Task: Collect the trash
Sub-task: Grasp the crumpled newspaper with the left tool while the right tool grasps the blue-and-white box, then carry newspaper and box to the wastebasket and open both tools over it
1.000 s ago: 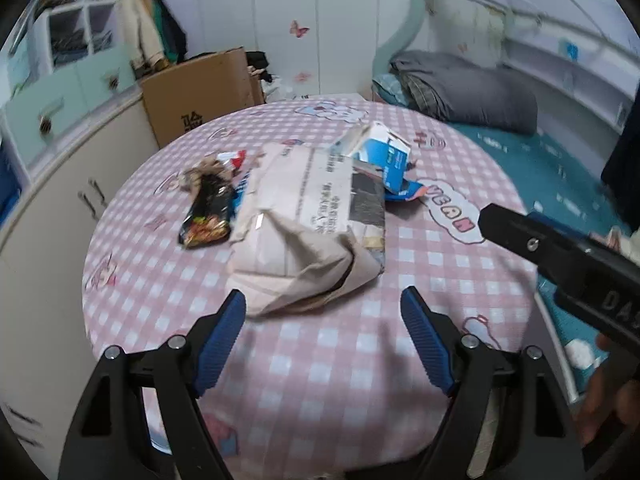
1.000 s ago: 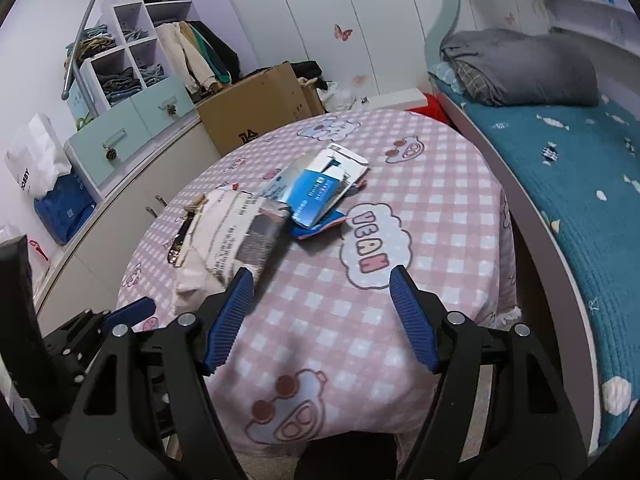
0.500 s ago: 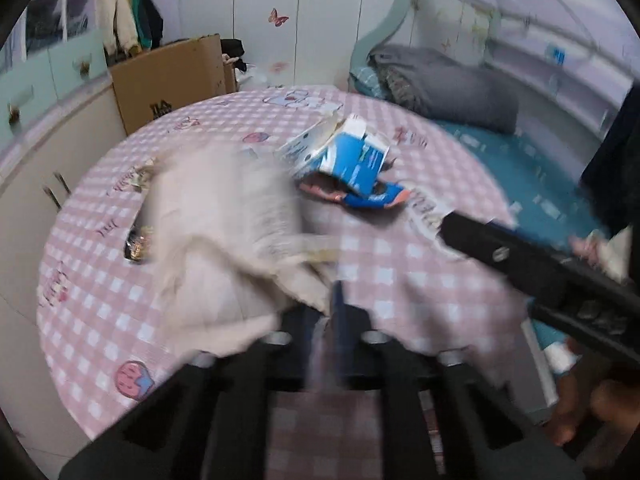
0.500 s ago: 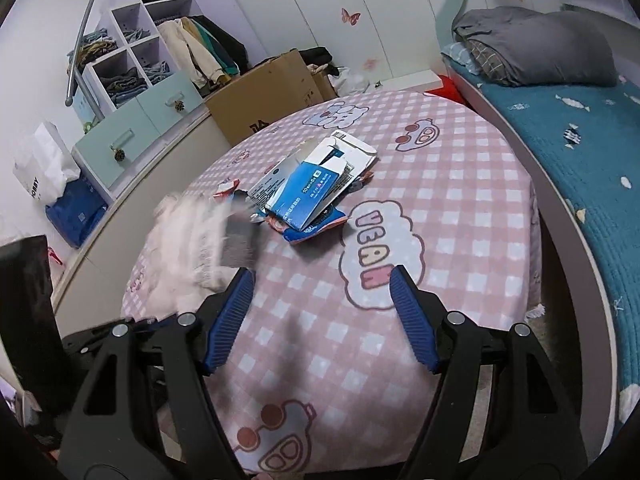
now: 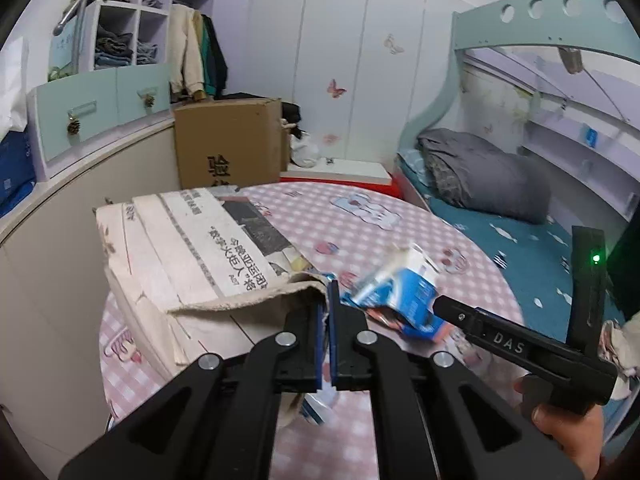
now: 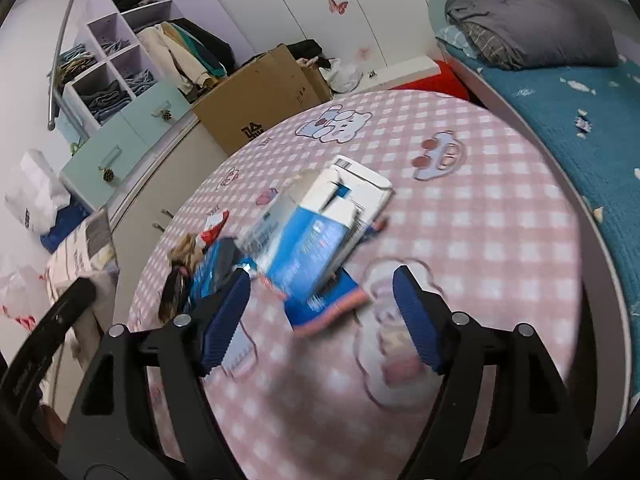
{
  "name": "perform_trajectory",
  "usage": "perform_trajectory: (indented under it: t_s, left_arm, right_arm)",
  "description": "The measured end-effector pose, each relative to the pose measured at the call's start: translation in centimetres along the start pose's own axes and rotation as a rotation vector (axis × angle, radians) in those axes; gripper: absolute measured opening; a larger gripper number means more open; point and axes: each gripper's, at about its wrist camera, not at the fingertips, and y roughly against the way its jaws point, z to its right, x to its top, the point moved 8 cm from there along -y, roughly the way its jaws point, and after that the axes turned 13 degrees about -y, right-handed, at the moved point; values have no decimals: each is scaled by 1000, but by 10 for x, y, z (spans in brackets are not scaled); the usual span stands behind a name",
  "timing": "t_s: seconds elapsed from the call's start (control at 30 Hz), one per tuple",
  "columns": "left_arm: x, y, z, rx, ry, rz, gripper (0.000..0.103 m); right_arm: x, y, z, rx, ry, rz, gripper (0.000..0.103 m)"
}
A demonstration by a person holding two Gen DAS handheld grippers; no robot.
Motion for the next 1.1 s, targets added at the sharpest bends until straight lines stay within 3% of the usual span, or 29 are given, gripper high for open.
perform_trajectory:
  t_s: [0.33,0.43,0.77,1.1]
  left_arm:
    - [7,-29,-28,2,51,-19,2]
    - [8,-38,-32,-7,62,-27,2]
    - [0,-36,-44,-1,89,-29,2]
    - [-6,-8,-70,21,124,-17,2]
  right_arm:
    - [26,-64,-9,-157,27,-90,77]
    - [29,-71,-13,-178,76,-90,65]
    - [41,-55,-21,-107,73,-35,52]
    - [35,-14,-72,9,116,13,51]
